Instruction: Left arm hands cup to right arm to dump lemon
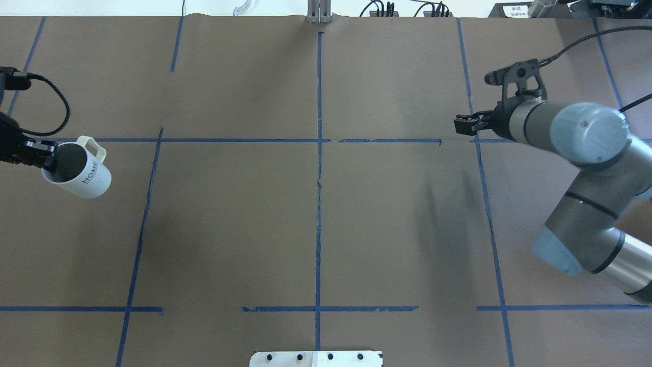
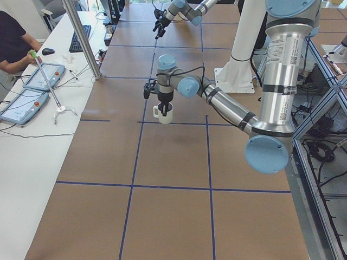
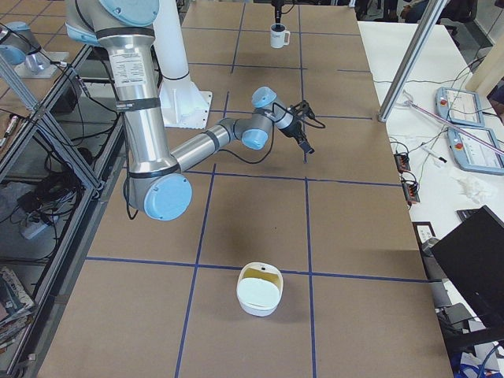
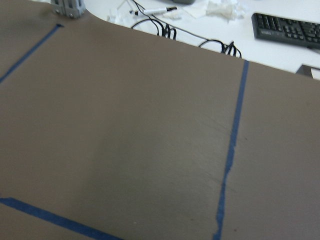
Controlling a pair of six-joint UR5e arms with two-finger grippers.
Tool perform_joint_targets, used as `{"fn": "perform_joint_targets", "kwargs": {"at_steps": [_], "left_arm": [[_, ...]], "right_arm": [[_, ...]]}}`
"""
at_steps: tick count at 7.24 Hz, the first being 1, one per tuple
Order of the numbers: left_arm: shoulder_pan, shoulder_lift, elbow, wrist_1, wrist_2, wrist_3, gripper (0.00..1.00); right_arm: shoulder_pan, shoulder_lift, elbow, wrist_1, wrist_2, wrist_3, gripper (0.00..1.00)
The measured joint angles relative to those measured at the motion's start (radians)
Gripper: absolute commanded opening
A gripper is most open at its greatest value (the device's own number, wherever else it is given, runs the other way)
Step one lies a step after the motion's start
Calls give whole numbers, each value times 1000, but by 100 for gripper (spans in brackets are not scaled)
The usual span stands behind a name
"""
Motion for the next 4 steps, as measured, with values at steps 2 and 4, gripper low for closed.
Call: {"fn": "perform_joint_targets", "kwargs": {"at_steps": [2,4], "left_arm": [[-38,76,144,-195,-54,57,0],[-44,123,197,-284,-64,51,0]], "right_arm": [[155,-31,13,-144,306,-29,100],[256,-80,13,-216,491,-109,100]]}}
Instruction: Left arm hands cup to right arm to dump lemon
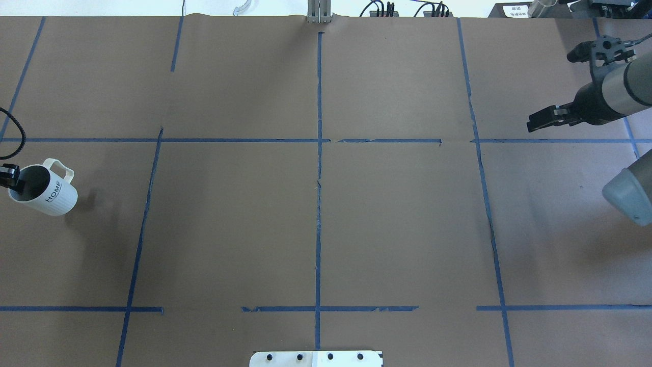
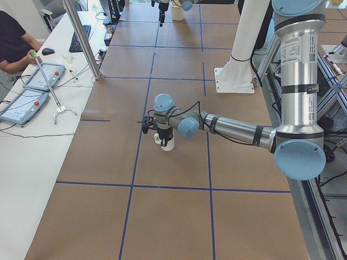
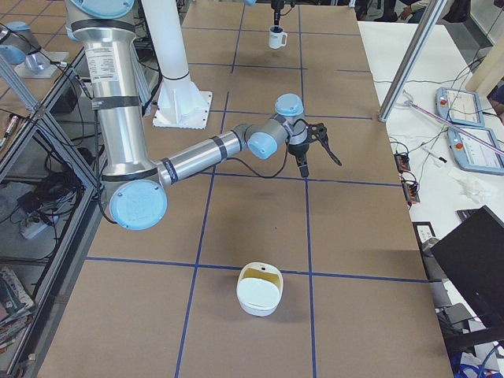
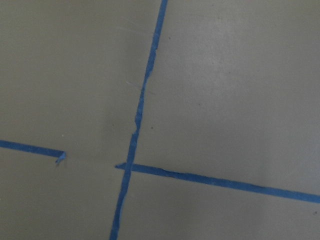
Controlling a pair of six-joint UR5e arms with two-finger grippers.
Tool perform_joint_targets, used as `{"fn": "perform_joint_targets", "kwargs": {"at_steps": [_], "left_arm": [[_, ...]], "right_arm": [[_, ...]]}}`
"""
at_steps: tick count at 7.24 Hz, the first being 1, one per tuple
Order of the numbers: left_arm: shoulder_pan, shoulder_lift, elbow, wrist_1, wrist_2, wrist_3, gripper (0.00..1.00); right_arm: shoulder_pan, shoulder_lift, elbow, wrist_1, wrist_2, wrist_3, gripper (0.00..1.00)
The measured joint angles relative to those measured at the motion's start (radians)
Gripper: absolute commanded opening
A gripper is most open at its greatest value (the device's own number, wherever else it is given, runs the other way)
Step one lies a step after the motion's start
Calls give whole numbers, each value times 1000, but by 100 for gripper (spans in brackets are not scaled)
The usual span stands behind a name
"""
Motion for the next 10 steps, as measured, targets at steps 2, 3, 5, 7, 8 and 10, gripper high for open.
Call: {"fn": "perform_joint_targets", "kwargs": {"at_steps": [2,3,5,7,8,10], "left_arm": [[1,13,13,-16,-2,-53,2],[3,11,21,-22,-2,-92,2],[7,2,48,-74,-2,-175,8],[9,-4,80,-122,-2,-201,86],[9,-11,85,-128,-1,-202,100],[7,-25,67,-125,-1,-201,100]], "right_arm": [[48,-9,5,-66,74,-71,100],[54,-10,6,-76,82,-80,100],[56,-11,7,-82,87,-84,100],[58,-11,9,-82,94,-84,100],[59,-11,10,-82,101,-85,100],[75,-13,10,-85,115,-85,100]]}}
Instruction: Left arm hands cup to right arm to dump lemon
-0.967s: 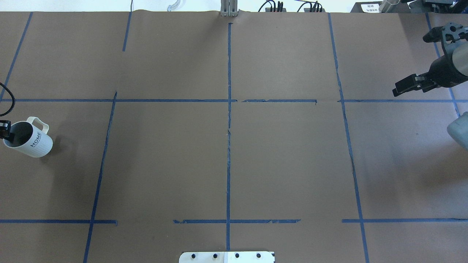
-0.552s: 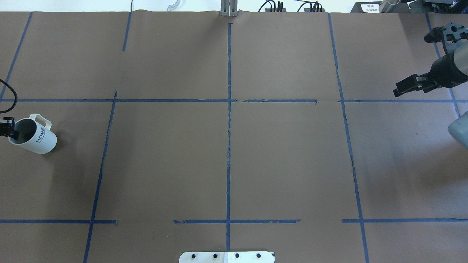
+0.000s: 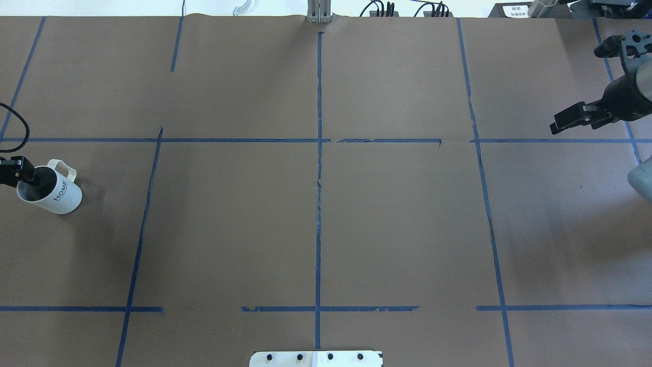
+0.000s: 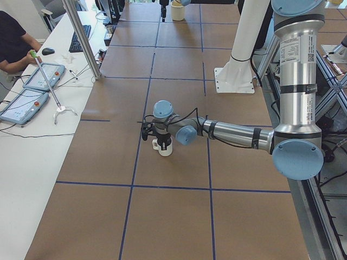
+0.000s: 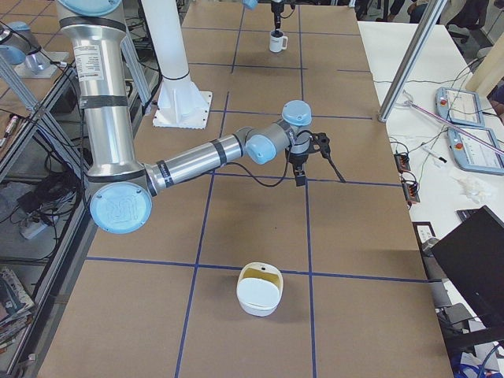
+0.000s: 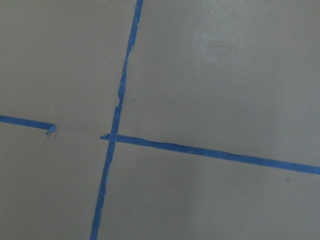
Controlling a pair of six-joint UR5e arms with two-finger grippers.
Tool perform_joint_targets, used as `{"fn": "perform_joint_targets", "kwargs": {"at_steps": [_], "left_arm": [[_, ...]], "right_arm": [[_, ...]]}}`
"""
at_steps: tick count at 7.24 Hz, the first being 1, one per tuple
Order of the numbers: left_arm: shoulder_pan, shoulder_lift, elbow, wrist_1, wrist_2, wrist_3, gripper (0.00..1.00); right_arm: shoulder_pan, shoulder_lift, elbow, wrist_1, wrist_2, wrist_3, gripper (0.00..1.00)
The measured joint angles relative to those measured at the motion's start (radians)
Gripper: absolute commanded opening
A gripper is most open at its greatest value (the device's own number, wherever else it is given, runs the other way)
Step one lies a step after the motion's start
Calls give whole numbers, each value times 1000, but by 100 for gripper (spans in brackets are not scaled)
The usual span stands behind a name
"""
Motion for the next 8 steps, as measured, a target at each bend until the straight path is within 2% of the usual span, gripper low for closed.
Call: {"fn": "perform_joint_targets", "kwargs": {"at_steps": [2,4,6,8], "left_arm": [[-41,5,-57,10,0,13,100],[-137,5,-105,93,-8,155,100],[-234,8,-140,263,-58,405,100],[-332,11,-139,367,-153,580,100]], "right_arm": [[64,-4,0,-37,47,-17,100],[164,-31,1,-128,87,-146,100],[286,-125,-1,-213,123,-349,100],[354,-259,0,-229,131,-424,100]]}}
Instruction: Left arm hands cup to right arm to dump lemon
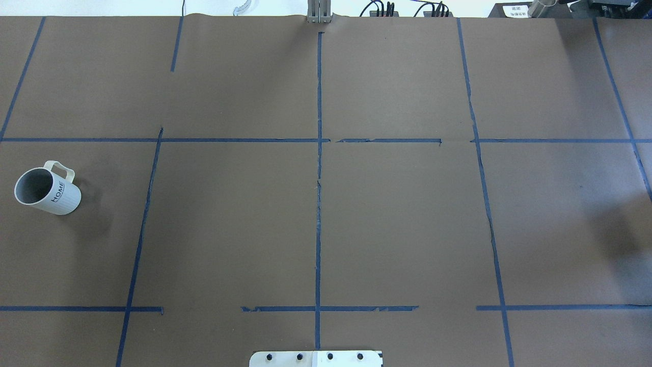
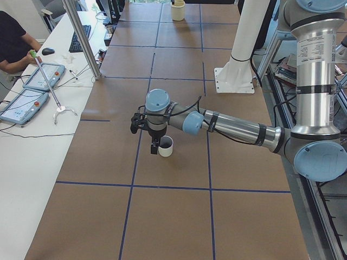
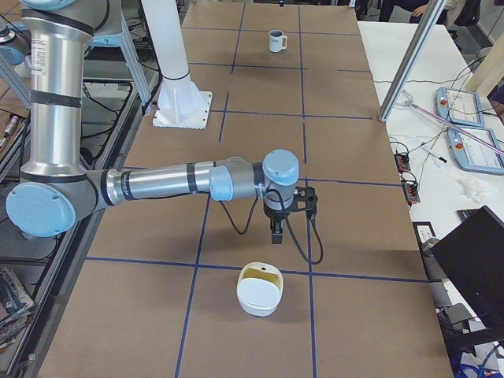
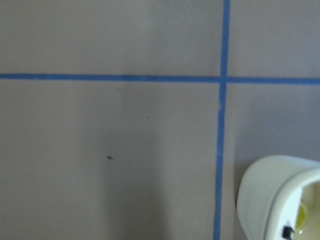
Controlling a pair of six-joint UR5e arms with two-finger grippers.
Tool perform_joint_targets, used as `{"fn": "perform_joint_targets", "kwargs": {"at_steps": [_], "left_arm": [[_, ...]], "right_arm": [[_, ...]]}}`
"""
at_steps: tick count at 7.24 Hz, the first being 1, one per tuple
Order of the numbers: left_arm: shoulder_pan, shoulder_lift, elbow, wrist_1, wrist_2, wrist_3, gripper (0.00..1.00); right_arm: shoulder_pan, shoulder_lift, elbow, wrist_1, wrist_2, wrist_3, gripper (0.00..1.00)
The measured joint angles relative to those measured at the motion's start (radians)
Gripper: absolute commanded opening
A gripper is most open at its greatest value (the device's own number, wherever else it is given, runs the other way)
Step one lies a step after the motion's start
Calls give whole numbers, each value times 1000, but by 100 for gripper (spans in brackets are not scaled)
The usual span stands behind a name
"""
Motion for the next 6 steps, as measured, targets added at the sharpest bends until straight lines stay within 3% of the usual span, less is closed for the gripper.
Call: {"fn": "perform_joint_targets", "kwargs": {"at_steps": [3,6], "left_arm": [[-88,-1,20,141,-37,201,100],[-158,14,103,164,-41,298,100]], "right_arm": [[33,-115,33,-3,0,-12,100],[7,-121,41,2,-9,-11,100]]}}
